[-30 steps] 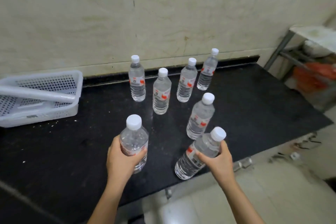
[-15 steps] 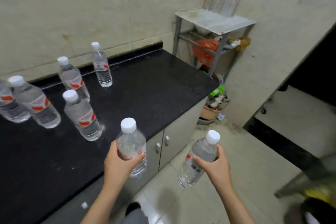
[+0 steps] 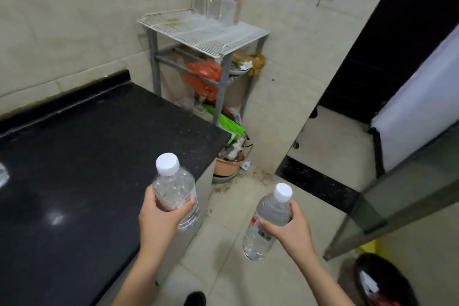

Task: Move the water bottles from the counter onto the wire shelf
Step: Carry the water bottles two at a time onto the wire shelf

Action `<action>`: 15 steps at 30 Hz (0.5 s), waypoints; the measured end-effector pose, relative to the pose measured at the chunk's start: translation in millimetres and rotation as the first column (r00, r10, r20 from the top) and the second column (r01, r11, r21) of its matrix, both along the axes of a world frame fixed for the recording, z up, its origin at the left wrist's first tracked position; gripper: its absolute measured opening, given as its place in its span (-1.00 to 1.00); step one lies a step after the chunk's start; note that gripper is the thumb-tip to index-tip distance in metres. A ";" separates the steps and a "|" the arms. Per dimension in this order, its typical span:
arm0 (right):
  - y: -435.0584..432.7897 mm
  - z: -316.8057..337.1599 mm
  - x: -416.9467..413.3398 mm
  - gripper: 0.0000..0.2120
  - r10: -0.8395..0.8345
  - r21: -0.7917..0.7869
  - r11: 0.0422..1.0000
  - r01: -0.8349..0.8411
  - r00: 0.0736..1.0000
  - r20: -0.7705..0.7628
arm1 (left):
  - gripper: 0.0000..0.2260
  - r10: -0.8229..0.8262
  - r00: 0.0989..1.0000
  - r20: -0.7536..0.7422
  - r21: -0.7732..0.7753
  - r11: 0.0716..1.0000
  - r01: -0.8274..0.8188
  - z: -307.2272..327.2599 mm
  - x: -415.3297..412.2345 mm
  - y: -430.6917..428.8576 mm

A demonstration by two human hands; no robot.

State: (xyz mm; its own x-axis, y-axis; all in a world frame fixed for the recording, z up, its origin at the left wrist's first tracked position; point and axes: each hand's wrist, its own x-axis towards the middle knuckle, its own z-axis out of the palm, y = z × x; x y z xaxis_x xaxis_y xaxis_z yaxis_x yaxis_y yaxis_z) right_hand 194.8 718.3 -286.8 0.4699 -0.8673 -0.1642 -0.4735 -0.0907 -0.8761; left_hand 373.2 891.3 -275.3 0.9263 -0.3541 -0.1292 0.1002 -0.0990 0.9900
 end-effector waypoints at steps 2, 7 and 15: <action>-28.7 7.0 11.2 -0.39 -0.047 -0.009 0.999 0.047 0.999 -0.009 | -0.54 -0.038 0.999 -0.004 -0.017 0.999 0.037 4.6 13.7 -31.6; -76.5 -0.8 28.2 -0.33 -0.200 -0.014 0.980 0.200 0.980 -0.002 | -0.55 -0.098 0.995 -0.020 -0.021 0.995 0.098 -0.1 34.5 -92.4; -177.4 -30.8 49.2 -0.45 -0.196 0.051 0.978 0.201 0.977 -0.084 | -0.51 -0.089 0.996 -0.009 0.063 0.994 0.090 -11.8 59.1 -189.5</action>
